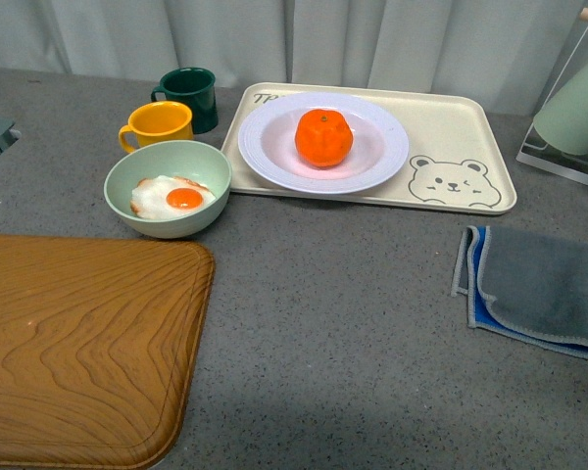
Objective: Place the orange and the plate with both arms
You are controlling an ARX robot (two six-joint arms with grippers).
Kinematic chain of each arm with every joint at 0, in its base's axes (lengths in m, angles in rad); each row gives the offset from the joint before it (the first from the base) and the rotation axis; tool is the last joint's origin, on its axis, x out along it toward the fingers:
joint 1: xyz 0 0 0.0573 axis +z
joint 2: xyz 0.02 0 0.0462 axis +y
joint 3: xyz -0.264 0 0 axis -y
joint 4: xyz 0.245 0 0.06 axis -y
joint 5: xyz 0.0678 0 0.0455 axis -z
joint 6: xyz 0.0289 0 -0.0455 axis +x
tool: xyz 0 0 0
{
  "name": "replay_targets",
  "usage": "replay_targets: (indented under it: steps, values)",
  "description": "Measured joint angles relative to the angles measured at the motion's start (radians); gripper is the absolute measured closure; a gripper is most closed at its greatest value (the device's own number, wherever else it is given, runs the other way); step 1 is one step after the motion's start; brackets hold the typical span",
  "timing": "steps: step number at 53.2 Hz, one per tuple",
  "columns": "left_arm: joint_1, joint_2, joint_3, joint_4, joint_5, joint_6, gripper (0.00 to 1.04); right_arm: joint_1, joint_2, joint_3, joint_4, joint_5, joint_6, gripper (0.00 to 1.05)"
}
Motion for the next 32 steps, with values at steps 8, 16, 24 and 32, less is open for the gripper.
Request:
replay_targets:
  steps: [8,16,24,32]
  values:
    - [0.000,0.000,0.000,0.000,0.000,0.000,0.07,0.000,-0.108,-0.018,-0.093,0.001,0.000,1.04]
    - [0.000,0.000,0.000,0.000,0.000,0.000,0.07,0.000,-0.221,-0.027,-0.191,0.000,0.000,1.04]
    - [0.000,0.000,0.000,0.000,0.000,0.000,0.07,0.000,-0.327,-0.032,-0.286,0.000,0.000,1.04]
    - [0.000,0.000,0.000,0.000,0.000,0.000,0.07,0.000,-0.433,-0.032,-0.385,0.000,0.000,1.04]
